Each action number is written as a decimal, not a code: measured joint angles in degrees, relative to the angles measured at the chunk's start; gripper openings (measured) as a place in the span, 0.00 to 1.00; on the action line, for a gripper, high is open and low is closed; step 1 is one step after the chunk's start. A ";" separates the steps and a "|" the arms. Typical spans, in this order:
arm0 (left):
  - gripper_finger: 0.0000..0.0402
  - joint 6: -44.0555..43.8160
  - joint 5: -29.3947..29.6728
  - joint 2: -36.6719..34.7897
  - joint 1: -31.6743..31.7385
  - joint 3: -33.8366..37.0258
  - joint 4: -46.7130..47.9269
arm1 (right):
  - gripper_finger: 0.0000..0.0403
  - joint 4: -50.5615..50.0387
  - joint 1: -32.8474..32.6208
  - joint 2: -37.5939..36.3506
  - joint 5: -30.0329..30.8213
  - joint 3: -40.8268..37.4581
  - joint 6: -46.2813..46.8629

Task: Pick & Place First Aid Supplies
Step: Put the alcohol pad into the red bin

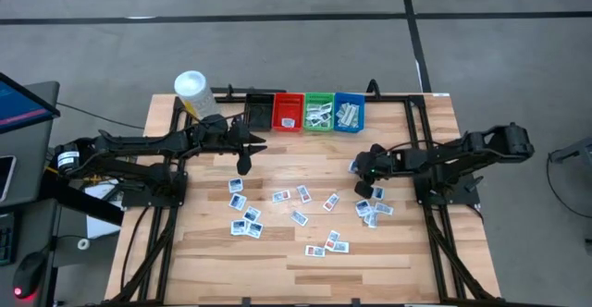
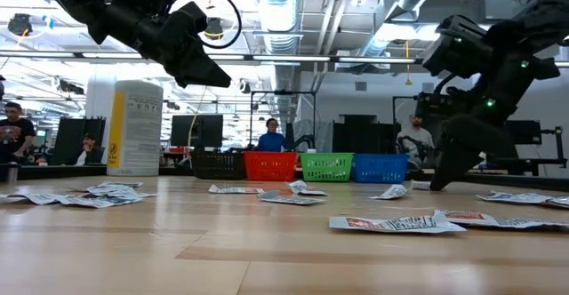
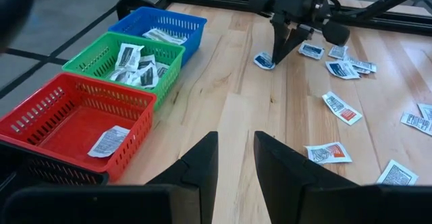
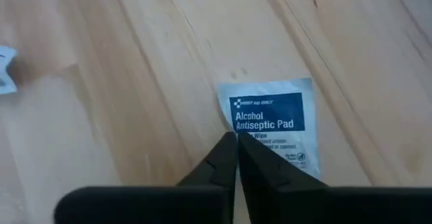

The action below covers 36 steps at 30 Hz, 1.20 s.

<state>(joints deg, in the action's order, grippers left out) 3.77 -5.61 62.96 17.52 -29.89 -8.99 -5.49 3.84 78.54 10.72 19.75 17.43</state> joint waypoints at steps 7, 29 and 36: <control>0.24 0.00 0.00 0.00 0.00 0.00 -0.02 | 0.01 1.48 -0.05 -4.09 -6.03 2.56 -0.10; 0.25 -1.51 -9.66 2.63 -0.70 0.00 -28.83 | 0.00 21.62 7.02 -3.15 -32.23 28.36 -14.38; 0.23 -1.54 -11.92 2.93 -0.73 -0.02 -33.21 | 0.00 29.58 9.50 4.64 -48.48 35.55 -11.41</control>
<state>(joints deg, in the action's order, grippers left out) 2.23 -17.53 65.89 16.79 -29.91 -42.20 24.09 13.34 83.18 -37.76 55.30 6.03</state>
